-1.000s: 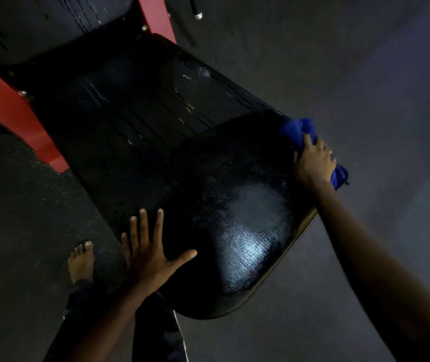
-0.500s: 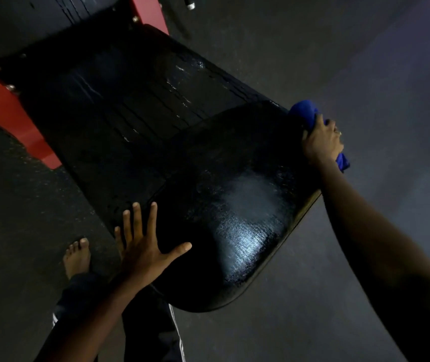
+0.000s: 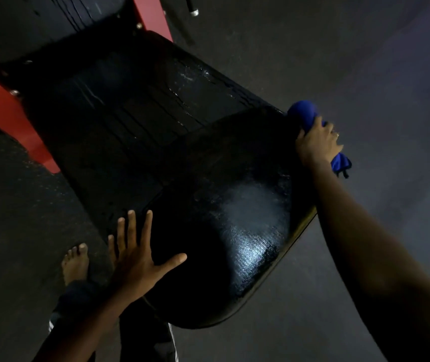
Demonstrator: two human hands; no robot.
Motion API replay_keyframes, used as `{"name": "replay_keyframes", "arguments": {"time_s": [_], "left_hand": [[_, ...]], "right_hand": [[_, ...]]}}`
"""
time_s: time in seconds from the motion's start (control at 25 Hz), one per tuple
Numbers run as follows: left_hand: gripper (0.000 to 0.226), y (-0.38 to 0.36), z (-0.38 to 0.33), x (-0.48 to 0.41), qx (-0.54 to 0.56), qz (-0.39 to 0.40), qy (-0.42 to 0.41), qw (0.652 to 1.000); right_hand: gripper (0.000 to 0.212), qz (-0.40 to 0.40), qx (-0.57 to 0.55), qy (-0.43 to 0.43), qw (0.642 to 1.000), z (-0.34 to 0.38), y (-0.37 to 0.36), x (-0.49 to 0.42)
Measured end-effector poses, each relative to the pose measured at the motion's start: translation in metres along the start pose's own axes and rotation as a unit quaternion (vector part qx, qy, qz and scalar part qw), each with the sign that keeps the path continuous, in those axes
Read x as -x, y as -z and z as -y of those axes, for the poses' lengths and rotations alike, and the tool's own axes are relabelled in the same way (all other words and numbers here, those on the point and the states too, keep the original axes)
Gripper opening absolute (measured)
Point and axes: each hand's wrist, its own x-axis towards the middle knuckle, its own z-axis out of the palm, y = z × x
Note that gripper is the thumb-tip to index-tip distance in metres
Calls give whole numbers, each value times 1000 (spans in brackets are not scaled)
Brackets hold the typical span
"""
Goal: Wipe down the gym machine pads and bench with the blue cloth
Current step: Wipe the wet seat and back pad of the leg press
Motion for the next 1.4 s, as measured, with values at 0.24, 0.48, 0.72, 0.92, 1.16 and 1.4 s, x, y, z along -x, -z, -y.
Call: {"name": "replay_keyframes", "arguments": {"time_s": [0.24, 0.48, 0.72, 0.92, 1.16, 1.4], "left_hand": [[133, 3, 1, -3, -7, 28, 12, 1000], [132, 5, 1, -1, 22, 39, 2, 999], [133, 3, 2, -2, 24, 28, 2, 999], [132, 2, 3, -3, 40, 22, -8, 999], [118, -3, 10, 3, 145, -79, -2, 986], [138, 0, 17, -2, 168, -93, 33, 981]], "right_hand": [[50, 34, 22, 52, 998, 55, -19, 5], [45, -5, 27, 65, 997, -20, 8, -5], [49, -3, 33, 148, 988, 64, -20, 2], [44, 60, 51, 378, 922, 99, -37, 117], [50, 29, 76, 399, 913, 102, -51, 108], [49, 74, 8, 287, 955, 183, -58, 158]]}}
